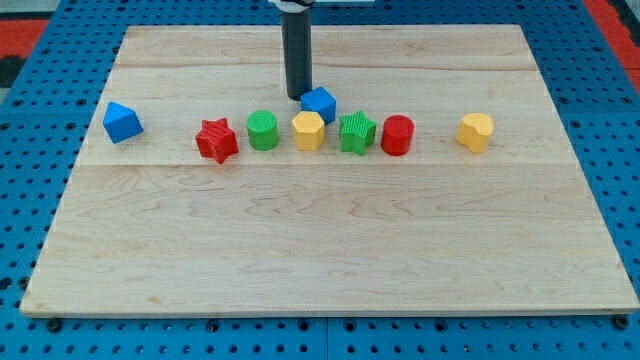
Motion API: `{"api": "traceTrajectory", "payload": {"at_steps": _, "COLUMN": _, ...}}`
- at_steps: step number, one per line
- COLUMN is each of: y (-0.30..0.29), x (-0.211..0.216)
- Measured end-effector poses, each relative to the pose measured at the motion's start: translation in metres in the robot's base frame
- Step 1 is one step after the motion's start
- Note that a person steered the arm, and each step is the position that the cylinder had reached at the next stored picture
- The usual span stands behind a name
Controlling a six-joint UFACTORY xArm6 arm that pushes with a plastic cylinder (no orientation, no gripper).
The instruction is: Slide the heart diagonally top right to the red circle
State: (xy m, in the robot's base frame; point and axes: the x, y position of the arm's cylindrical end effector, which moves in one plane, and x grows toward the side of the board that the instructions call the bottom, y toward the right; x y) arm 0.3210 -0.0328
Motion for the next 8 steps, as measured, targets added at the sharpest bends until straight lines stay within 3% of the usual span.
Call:
{"api": "traceTrajectory", "payload": {"at_steps": 1, "y": 0.056, "x": -0.032}}
{"api": "traceTrajectory", "payload": {"at_steps": 2, "y": 0.194, "x": -0.026}}
{"api": "traceTrajectory", "payload": {"at_steps": 3, "y": 0.289, "x": 0.034}}
{"api": "traceTrajectory", "payload": {"at_steps": 4, "y": 0.276, "x": 0.109}}
{"api": "traceTrajectory", "payload": {"at_steps": 5, "y": 0.232, "x": 0.113}}
{"api": "traceTrajectory", "payload": {"at_steps": 7, "y": 0.164, "x": 0.059}}
{"api": "traceTrajectory", "payload": {"at_steps": 8, "y": 0.187, "x": 0.074}}
